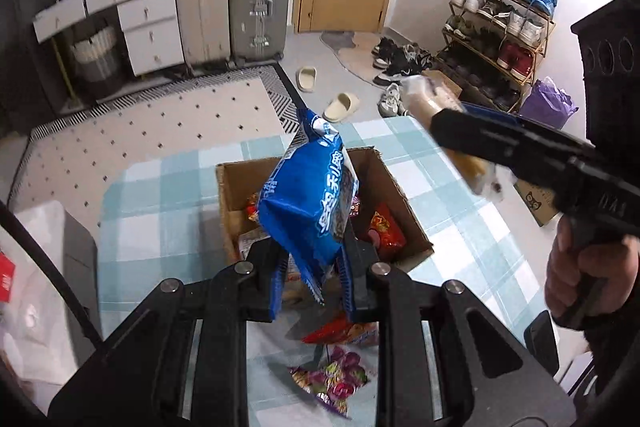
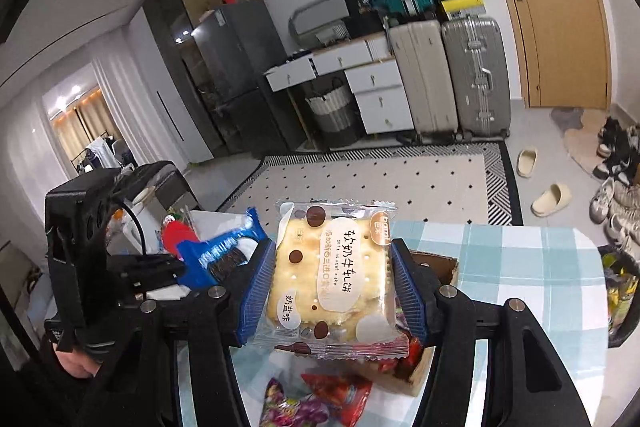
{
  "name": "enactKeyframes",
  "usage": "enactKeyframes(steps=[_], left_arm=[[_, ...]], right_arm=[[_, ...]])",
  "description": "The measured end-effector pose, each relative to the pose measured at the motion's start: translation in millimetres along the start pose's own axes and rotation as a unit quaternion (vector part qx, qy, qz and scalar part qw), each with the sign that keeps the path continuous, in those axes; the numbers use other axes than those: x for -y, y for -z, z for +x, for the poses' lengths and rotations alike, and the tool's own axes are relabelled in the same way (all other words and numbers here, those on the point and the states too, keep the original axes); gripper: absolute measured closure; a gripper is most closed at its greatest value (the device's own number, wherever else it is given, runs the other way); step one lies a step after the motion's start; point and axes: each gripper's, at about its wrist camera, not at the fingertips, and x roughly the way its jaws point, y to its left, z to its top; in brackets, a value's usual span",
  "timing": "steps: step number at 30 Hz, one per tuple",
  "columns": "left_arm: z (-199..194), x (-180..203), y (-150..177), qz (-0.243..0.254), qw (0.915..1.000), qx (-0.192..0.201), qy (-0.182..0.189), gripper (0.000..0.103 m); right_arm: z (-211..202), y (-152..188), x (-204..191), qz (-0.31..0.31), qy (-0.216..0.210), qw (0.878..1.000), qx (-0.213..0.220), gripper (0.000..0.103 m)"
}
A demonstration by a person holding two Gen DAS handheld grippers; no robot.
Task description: Organize snacks
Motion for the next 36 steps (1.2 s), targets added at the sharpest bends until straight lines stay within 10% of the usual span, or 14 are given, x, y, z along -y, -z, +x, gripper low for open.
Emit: enactKeyframes(steps=[19,36], left_arm=[[147.7,-7.2,19.9,-0.009,0.996,-0.087,0.017,0.084],[133.9,-8.0,23.8,-0.032,0.9962,-0.079,-0.017,0.075]], right_arm=[[109.5,36.3,46.6,0.002,0.026,0.996,-0.088,0.045],[111.2,47.4,47.6,0.0,0.028,0.995,-0.095,0.044]])
